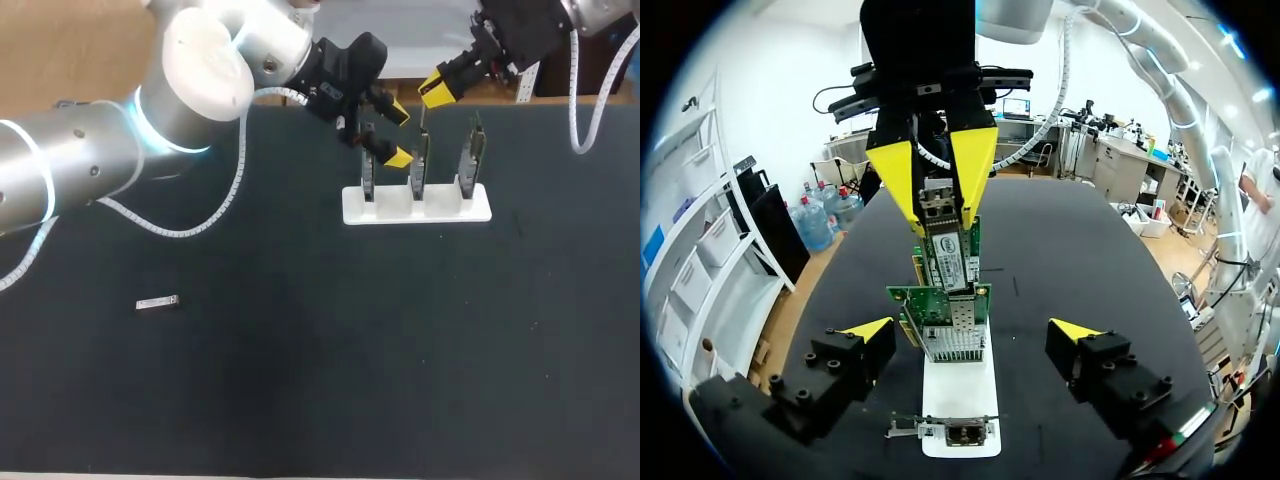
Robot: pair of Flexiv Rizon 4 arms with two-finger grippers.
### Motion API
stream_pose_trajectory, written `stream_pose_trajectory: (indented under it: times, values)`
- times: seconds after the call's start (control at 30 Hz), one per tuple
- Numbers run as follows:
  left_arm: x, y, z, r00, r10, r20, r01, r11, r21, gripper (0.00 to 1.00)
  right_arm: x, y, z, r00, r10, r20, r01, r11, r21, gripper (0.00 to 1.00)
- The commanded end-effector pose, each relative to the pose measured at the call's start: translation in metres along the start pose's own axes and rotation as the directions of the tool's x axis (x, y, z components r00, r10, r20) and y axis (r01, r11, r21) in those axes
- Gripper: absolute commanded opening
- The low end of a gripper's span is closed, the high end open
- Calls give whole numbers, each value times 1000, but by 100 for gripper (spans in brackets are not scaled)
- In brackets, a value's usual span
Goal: Pick up the optical module with the left hand, and insert it into the network port with the right hand.
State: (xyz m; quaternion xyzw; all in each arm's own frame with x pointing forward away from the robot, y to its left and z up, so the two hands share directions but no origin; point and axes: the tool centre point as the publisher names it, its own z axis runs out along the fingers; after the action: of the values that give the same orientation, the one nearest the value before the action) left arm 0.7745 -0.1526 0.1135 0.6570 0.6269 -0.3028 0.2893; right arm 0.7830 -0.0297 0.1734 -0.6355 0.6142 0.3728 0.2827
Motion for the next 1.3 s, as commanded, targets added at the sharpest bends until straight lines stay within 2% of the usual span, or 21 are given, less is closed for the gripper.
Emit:
stream_pose_trajectory:
  times: [0.03,0.43,0.8,1.3]
  values:
    - [-1,3,1,1000,0,-4,0,1000,5,100,1,4,1,1000,1,2,-1,1000,8,0]
    - [-1,3,1,1000,0,-4,0,1000,5,100,2,3,4,1000,0,-14,1,1000,8,0]
    - [-1,3,1,1000,0,-4,0,1000,5,100,-6,6,-1,999,-28,-26,29,999,21,0]
    - [-1,3,1,1000,0,-4,0,1000,5,100,1,6,3,1000,-10,-28,11,1000,13,0]
